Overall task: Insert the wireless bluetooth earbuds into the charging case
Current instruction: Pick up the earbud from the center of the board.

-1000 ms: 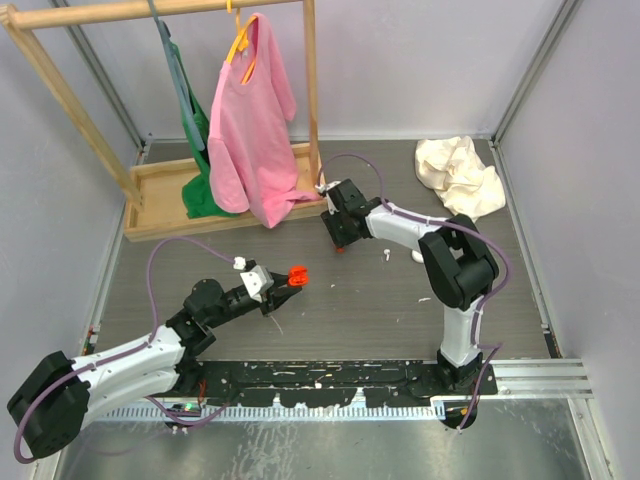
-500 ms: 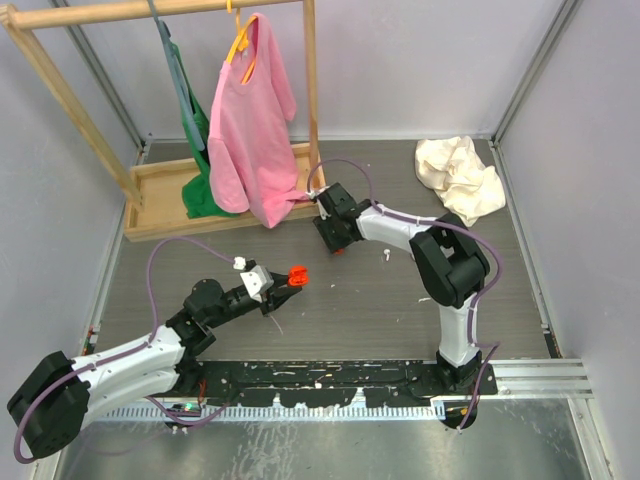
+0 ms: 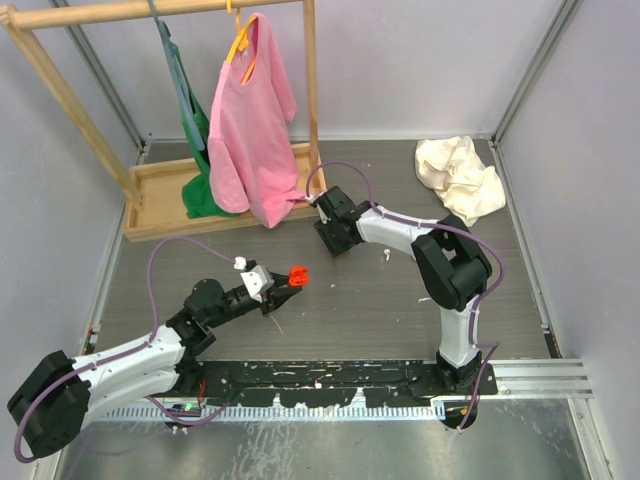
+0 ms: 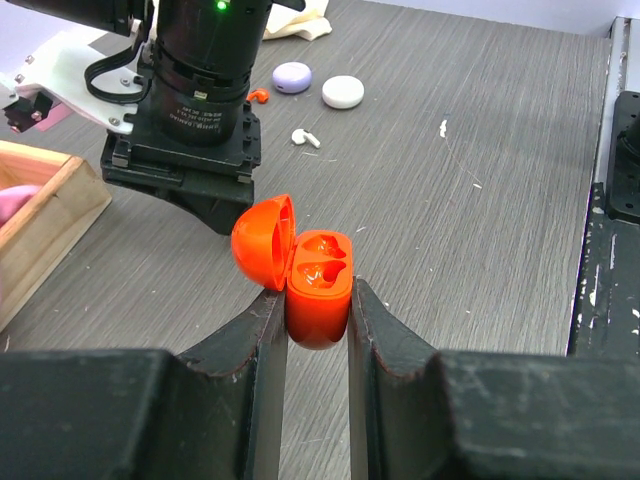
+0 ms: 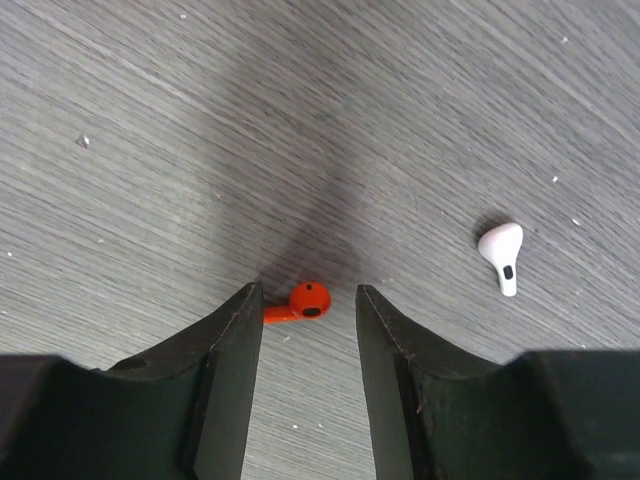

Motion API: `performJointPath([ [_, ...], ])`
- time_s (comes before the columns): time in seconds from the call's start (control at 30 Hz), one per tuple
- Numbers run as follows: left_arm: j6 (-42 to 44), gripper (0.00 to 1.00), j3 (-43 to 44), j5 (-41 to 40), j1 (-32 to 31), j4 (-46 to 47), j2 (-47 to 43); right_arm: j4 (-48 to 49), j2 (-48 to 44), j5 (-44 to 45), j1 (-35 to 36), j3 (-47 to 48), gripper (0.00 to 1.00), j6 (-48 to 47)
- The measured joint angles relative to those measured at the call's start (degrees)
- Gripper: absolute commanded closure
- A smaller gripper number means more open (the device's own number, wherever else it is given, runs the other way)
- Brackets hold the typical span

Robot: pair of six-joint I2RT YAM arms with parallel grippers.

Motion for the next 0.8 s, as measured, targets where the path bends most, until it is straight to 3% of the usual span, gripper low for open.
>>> performJointPath([
  [0.5,-0.17,1.00,0.00,0.02,0.00,0.00,0.02,-1.29,-3.96,-0.68,0.00,-1.73,0.52,0.70],
  [0.8,-0.17,1.00,0.00,0.04,0.00,0.00,0.00,-0.57,-5.14,-3.39,-1.25,-1.97,0.59,3.91],
])
